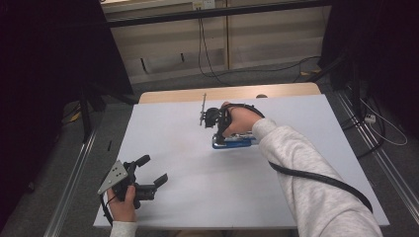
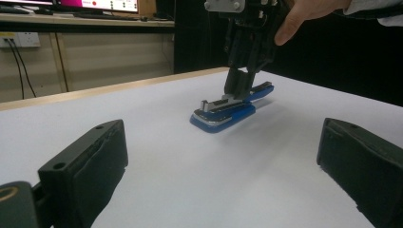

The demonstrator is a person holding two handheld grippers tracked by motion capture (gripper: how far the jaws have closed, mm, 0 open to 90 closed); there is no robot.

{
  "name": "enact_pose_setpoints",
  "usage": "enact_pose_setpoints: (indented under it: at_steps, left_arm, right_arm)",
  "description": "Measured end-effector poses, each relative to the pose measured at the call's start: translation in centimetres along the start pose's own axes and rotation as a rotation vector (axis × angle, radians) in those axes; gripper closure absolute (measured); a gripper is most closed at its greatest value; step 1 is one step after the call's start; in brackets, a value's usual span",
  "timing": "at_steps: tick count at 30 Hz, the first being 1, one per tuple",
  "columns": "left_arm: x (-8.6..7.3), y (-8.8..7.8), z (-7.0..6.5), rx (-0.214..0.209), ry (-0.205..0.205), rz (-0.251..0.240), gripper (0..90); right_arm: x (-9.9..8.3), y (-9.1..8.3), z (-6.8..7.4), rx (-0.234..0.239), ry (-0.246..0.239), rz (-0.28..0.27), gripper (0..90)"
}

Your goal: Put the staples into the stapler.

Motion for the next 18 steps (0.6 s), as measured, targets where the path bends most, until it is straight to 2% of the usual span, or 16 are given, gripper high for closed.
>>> enact_pose_setpoints:
  at_steps: [6, 9, 10, 14, 15, 18]
  left_arm:
    - [0.0, 0.1, -0.1, -0.004, -0.007, -0.001, 3.0]
    - [0.0, 0.0, 0.0, -0.001, 0.01, 0.003, 3.0]
    - [0.0, 0.0, 0.0, -0.001, 0.011, 0.003, 3.0]
    - [0.1, 0.2, 0.0, 0.006, 0.009, -0.005, 3.1]
    - [0.0, 0.1, 0.1, 0.004, 0.021, 0.002, 3.2]
    - [0.1, 0.2, 0.0, -0.003, 0.012, -0.005, 3.2]
  right_arm:
    - [-0.1, -0.1, -0.2, -0.007, 0.006, -0.007, 78.4]
    - [-0.1, -0.1, -0.4, -0.009, 0.008, -0.007, 78.3]
    - [-0.1, -0.2, -0.5, -0.003, 0.021, -0.012, 78.3]
    - [-0.1, -0.2, -0.9, -0.013, 0.025, -0.015, 78.3]
    - [-0.1, -0.3, -1.1, -0.02, 0.032, -0.02, 78.4]
    - [0.0, -0.5, -1.5, -0.024, 0.035, -0.022, 78.3]
Point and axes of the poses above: each handheld gripper's, and its own axes: y roughly forward along the jaws, x roughly out of its top, z roughly to its left, the point moved 3 cm from there along y, roughly forward along the jaws, and after that the axes turned 8 degrees about y, right-handed, at the moved point
